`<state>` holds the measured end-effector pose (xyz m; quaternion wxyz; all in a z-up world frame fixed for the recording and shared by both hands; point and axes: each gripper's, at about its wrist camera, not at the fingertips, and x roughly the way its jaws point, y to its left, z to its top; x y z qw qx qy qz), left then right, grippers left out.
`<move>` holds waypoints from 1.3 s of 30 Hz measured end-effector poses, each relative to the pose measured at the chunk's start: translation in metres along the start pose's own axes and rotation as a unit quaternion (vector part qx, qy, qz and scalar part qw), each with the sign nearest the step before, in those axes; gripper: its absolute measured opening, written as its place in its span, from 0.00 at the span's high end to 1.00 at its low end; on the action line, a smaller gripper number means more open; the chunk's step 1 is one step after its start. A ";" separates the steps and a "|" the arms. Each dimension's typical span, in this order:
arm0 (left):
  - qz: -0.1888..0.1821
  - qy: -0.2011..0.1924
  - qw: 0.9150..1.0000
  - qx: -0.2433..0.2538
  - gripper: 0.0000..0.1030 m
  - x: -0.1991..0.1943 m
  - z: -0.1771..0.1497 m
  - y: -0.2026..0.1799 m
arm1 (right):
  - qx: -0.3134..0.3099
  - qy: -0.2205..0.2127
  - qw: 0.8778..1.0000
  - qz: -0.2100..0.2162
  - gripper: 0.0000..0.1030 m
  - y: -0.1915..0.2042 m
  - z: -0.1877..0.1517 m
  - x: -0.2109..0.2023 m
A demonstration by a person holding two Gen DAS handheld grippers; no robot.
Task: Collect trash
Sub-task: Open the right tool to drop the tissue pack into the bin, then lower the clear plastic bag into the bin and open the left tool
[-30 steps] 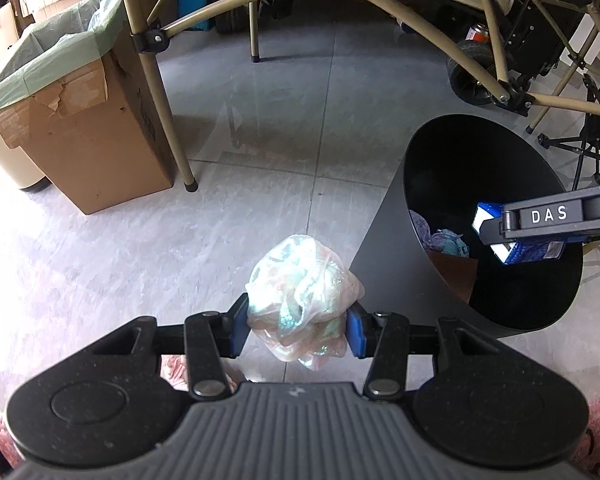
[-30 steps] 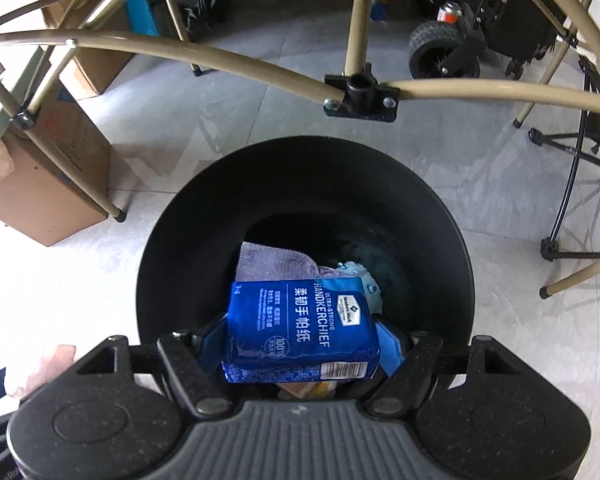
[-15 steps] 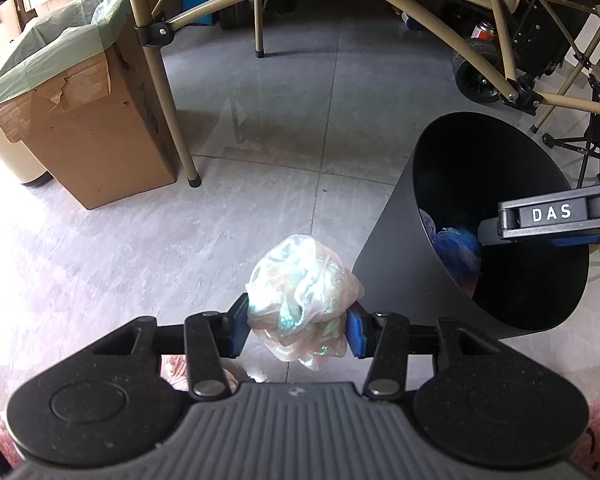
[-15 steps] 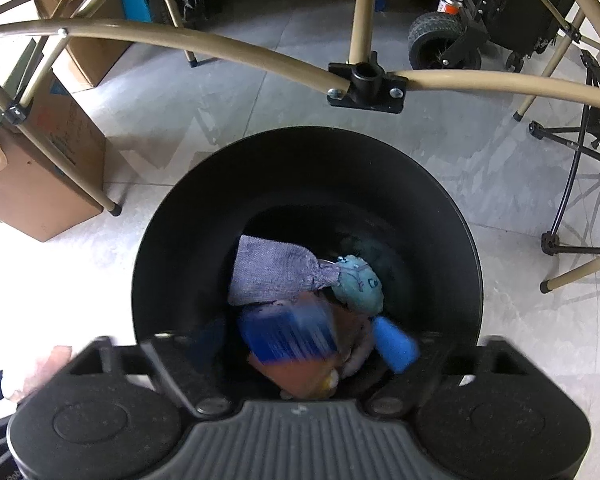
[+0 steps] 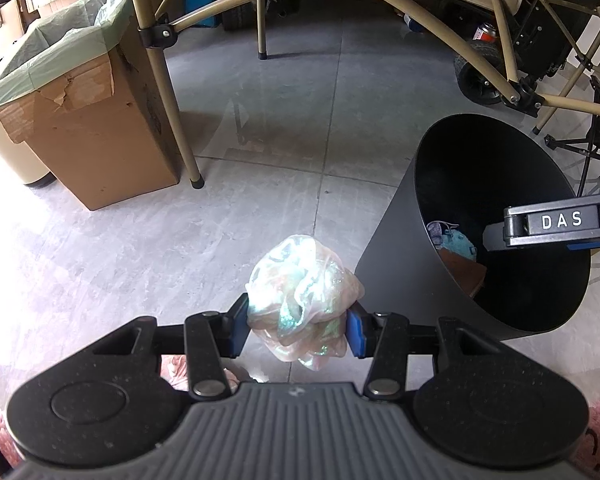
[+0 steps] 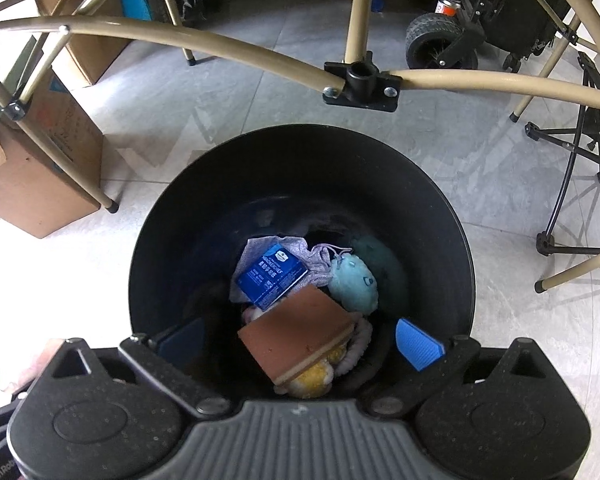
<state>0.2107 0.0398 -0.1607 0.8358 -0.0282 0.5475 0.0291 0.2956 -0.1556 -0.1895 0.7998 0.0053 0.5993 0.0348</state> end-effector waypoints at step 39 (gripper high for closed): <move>-0.013 -0.043 0.995 0.088 0.54 -0.021 0.013 -0.106 | 0.060 -0.079 0.995 -0.004 0.00 -0.092 -0.022 -0.059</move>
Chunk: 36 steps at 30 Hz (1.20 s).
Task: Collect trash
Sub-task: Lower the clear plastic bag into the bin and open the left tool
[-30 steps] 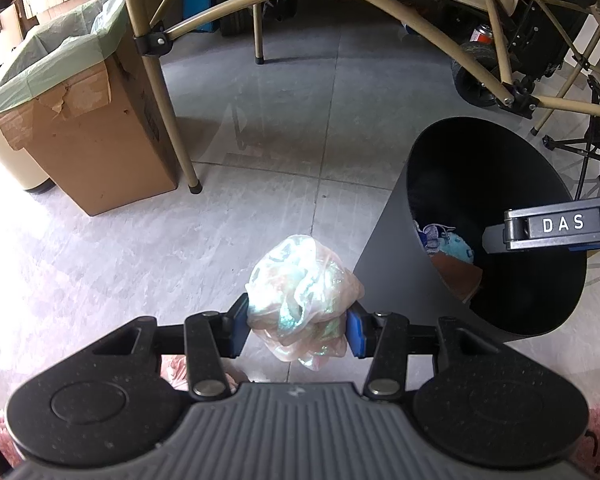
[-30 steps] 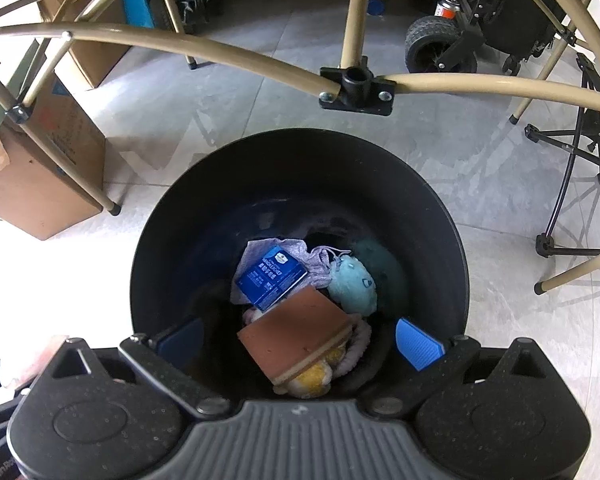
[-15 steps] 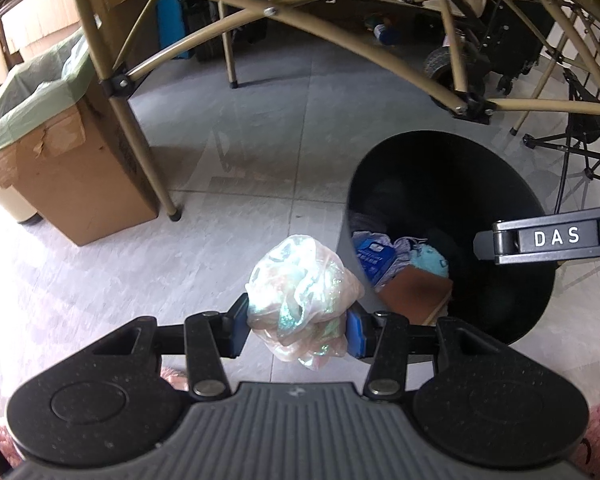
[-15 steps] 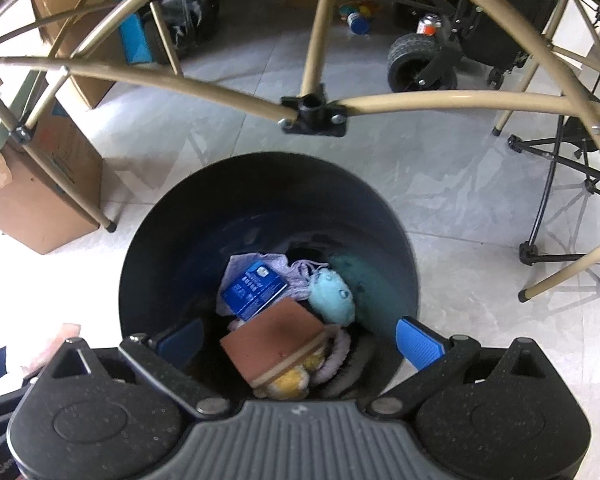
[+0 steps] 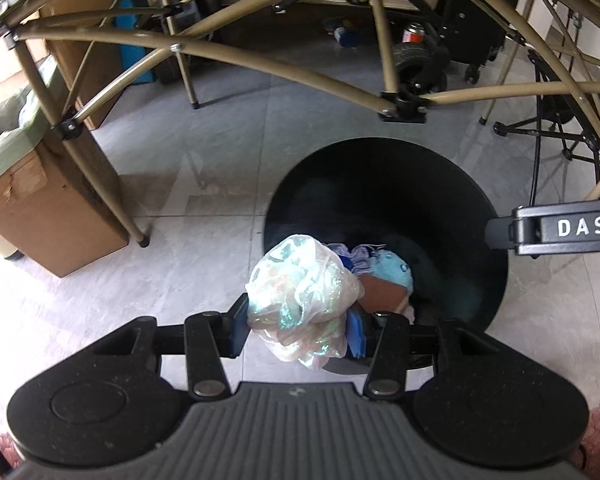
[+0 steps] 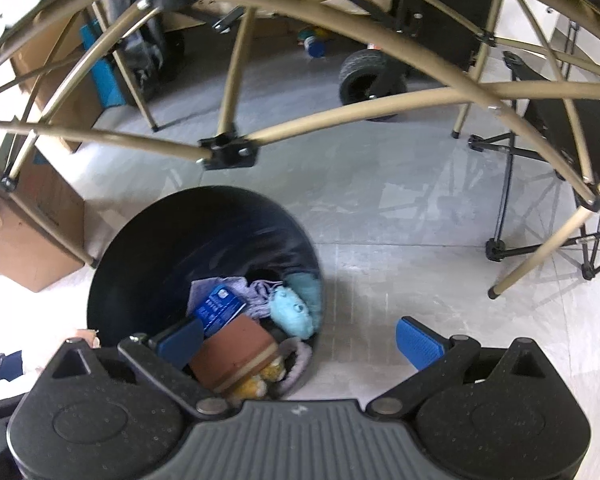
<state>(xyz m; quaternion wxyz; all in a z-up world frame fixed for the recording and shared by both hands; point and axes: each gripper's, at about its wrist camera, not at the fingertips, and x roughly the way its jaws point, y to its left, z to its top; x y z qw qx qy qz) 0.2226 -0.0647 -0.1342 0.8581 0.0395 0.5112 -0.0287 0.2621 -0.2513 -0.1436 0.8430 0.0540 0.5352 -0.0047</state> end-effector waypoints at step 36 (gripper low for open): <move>-0.017 0.087 0.996 0.001 0.48 0.057 0.043 -0.074 | 0.128 -0.027 0.991 -0.032 0.00 -0.099 -0.012 -0.008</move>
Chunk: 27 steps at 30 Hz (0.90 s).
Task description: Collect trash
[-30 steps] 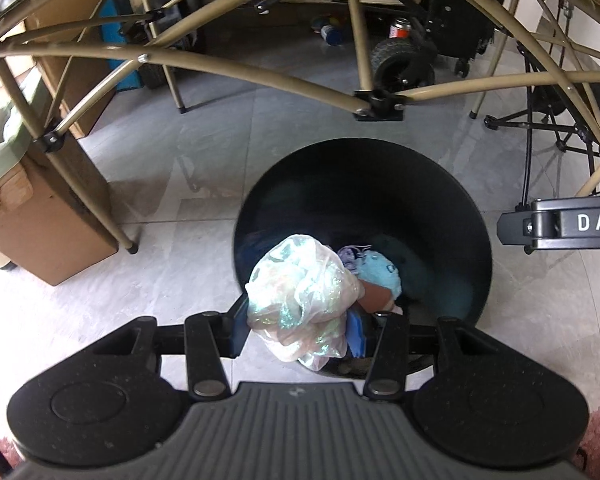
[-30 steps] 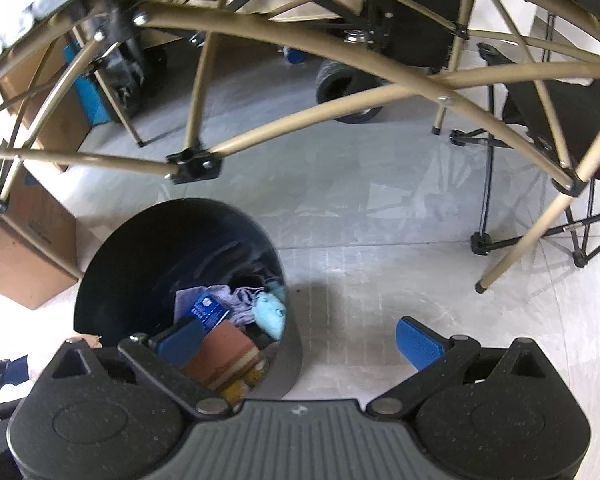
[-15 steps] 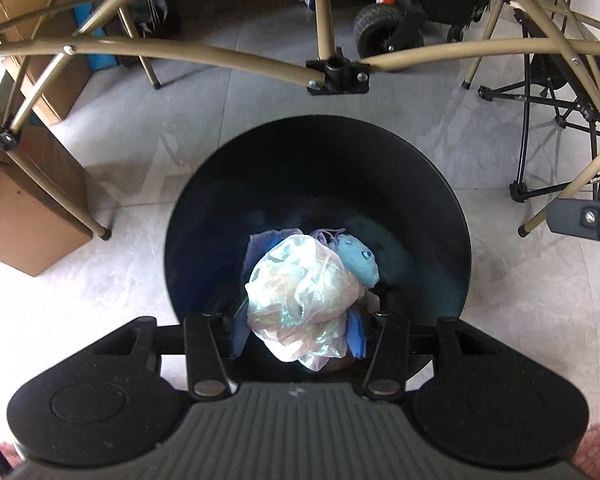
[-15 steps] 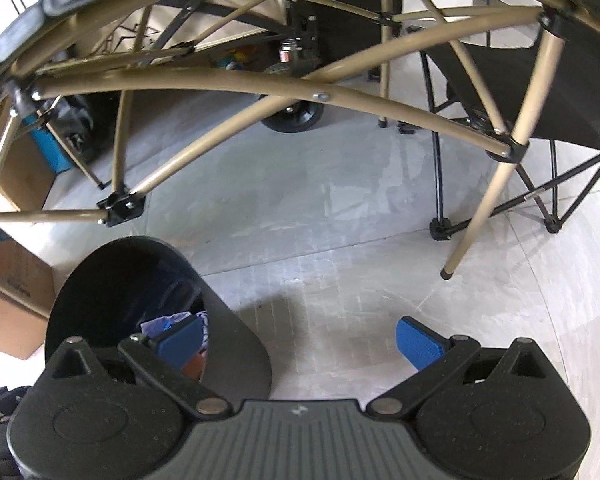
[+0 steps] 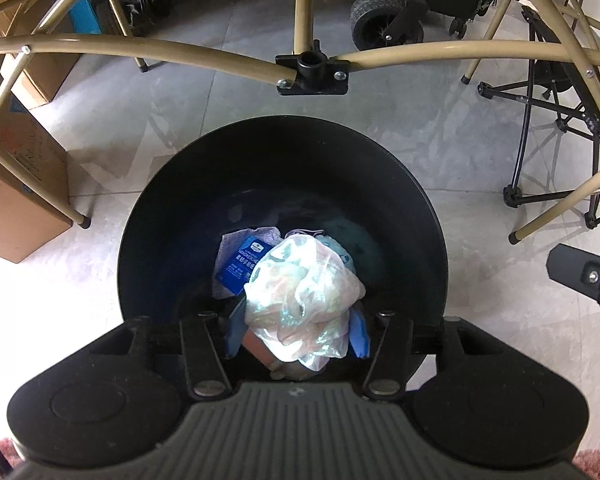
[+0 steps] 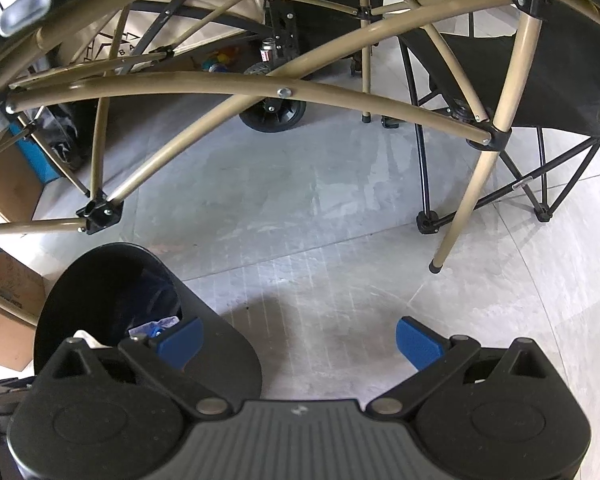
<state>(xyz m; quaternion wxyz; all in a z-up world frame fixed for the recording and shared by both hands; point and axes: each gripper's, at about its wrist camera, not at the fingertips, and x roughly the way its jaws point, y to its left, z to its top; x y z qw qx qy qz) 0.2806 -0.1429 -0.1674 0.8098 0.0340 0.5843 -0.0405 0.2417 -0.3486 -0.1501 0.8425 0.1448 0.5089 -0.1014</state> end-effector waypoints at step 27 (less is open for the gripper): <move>-0.006 -0.132 0.991 -0.006 0.00 -0.090 -0.032 0.035 | -0.038 -0.101 0.993 0.038 0.00 0.013 -0.018 -0.071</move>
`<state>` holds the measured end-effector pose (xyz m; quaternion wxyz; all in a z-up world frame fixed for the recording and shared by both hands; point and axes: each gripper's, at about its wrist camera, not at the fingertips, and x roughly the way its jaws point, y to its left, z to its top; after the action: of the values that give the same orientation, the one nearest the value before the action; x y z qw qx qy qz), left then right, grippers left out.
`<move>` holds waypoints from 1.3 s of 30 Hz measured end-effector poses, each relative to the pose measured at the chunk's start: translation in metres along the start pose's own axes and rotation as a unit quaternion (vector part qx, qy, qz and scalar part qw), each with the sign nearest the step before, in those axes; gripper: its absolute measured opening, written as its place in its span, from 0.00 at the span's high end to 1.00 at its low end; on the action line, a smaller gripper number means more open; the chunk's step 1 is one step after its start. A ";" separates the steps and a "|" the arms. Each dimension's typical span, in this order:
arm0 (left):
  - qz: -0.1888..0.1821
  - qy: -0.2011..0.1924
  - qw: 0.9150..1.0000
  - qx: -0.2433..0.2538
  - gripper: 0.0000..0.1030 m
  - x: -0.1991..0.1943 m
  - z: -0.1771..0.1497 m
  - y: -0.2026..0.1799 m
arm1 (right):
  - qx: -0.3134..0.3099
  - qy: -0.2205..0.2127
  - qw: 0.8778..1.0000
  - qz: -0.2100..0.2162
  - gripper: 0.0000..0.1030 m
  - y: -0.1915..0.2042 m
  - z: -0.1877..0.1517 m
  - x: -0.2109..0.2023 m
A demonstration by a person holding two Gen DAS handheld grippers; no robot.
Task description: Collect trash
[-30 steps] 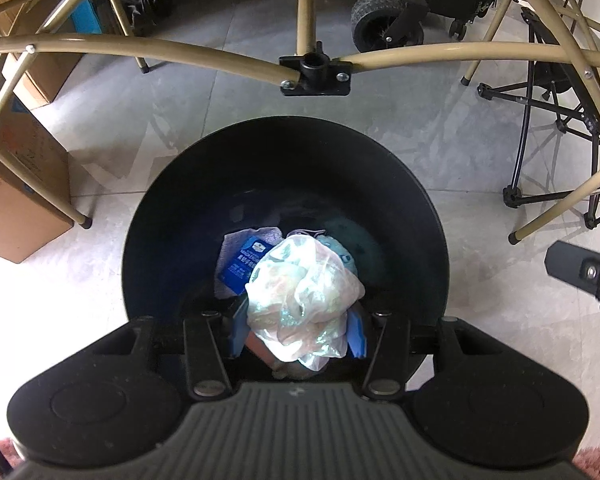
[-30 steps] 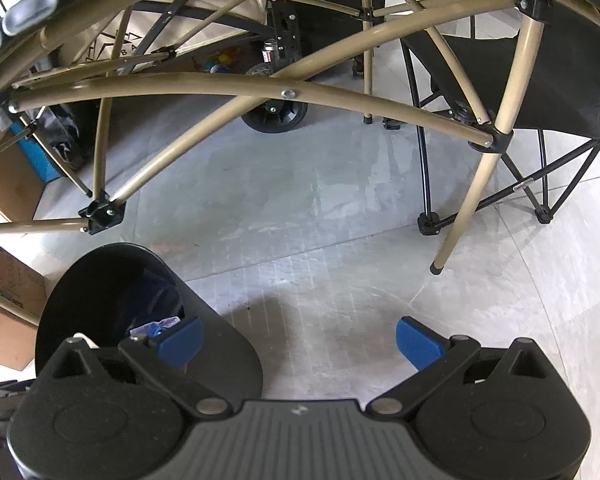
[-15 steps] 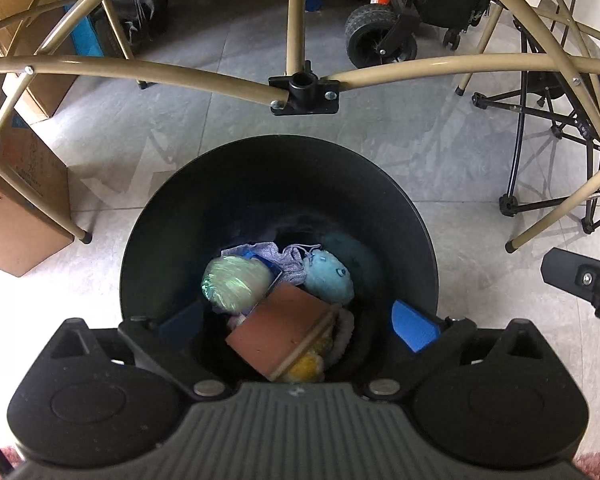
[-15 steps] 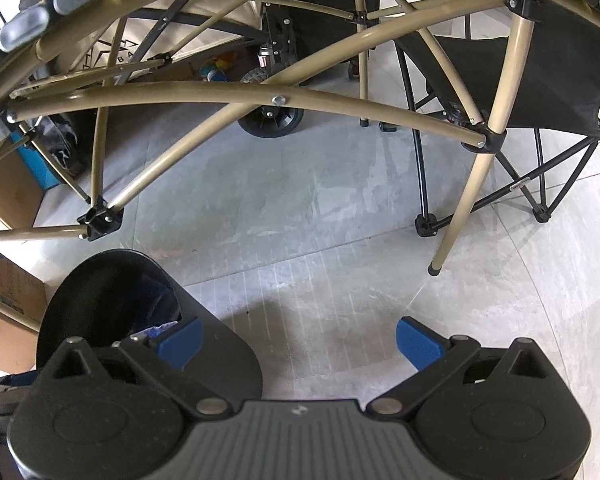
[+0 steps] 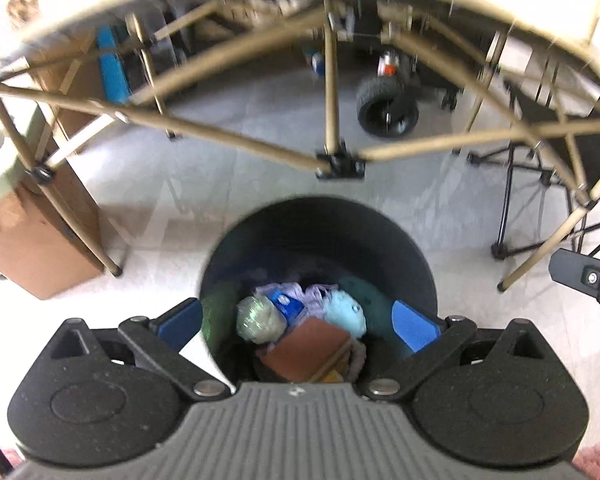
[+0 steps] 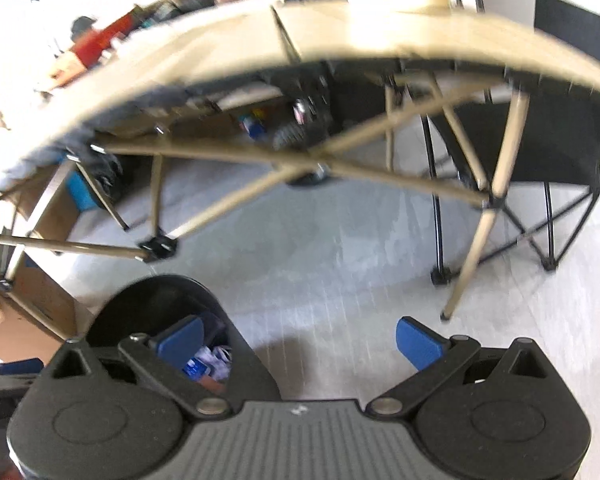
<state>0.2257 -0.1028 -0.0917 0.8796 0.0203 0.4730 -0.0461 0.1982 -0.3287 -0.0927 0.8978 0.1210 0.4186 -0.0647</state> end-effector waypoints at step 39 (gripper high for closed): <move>-0.024 -0.228 0.973 0.037 0.00 -0.264 -0.200 0.068 | -0.123 -0.145 0.975 0.116 0.00 0.024 -0.200 -0.267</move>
<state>-0.0784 -0.0030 0.0175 0.9615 0.0305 0.2584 -0.0884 -0.1153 -0.2476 -0.0077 0.9583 0.0470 0.2717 0.0748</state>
